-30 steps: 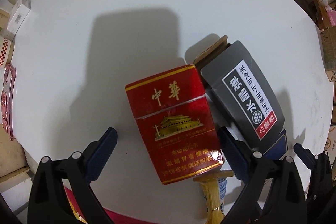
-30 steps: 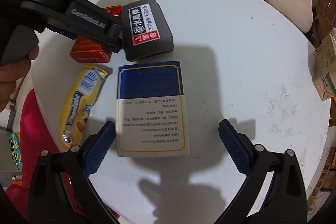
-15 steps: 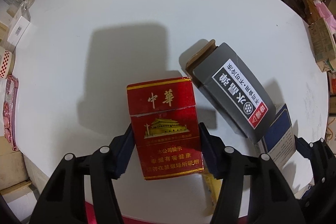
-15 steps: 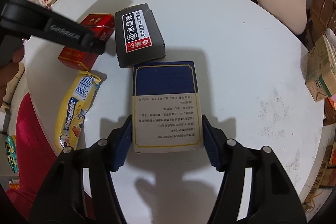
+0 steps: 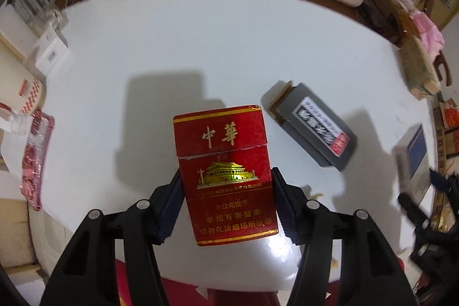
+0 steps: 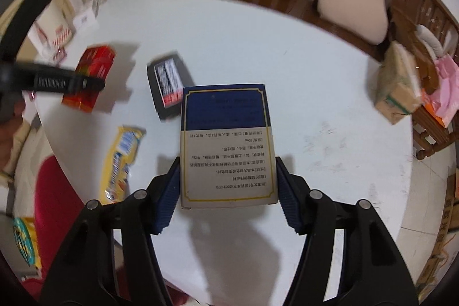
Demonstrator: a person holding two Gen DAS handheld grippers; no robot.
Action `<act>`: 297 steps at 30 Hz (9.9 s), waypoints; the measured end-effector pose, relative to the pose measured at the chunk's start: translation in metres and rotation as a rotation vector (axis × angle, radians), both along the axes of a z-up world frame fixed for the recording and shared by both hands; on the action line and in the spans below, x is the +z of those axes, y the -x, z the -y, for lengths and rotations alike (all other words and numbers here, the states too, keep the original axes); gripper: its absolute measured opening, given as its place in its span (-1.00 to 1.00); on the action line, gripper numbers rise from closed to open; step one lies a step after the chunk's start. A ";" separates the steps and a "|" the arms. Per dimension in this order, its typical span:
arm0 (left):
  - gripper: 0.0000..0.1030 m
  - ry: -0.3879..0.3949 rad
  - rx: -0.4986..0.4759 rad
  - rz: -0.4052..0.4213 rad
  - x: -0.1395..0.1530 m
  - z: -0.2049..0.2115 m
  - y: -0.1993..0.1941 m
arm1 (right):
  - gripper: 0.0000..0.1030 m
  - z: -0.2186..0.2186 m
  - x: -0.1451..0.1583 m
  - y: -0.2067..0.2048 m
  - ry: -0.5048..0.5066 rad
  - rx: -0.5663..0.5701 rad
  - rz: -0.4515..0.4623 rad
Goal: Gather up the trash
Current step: 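Carry the red pack and blue box down toward the white bag, then lower both held boxes into the bag and open both tools, then raise both open tools back over the table toward the black box, then grasp the yellow wrapper with left tool while right grasps the black box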
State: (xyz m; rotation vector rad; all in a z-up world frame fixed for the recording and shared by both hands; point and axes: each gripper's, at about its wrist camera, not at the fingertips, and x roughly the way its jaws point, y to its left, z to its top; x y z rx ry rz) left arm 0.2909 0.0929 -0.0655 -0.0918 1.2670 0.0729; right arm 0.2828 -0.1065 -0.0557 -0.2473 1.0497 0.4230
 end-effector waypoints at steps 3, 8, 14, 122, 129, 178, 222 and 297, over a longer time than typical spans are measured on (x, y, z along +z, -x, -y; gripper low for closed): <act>0.10 -0.004 -0.052 0.053 0.025 0.000 0.014 | 0.17 0.007 0.030 0.009 -0.032 -0.030 0.056; 0.10 -0.009 -0.144 0.134 0.069 0.015 0.053 | 0.17 0.007 0.068 0.033 -0.049 -0.036 0.131; 0.10 0.045 -0.227 0.171 0.080 0.016 0.088 | 0.17 0.004 0.104 0.082 -0.064 -0.023 0.207; 0.11 0.135 -0.213 -0.565 -0.345 0.067 0.157 | 0.18 -0.021 -0.327 0.189 0.051 -0.148 -0.616; 0.15 0.144 -0.197 -0.603 -0.351 0.069 0.154 | 0.19 -0.026 -0.332 0.188 0.030 -0.124 -0.649; 0.84 -0.009 -0.193 0.028 0.011 0.058 0.176 | 0.84 0.048 0.026 0.171 -0.191 -0.025 -0.041; 0.84 0.082 -0.054 -0.017 0.033 0.049 0.063 | 0.87 -0.011 0.106 -0.012 -0.151 0.224 0.064; -0.77 0.203 -0.031 -0.015 -0.040 0.008 0.034 | 0.03 -0.044 -0.029 -0.070 -0.003 0.088 -0.053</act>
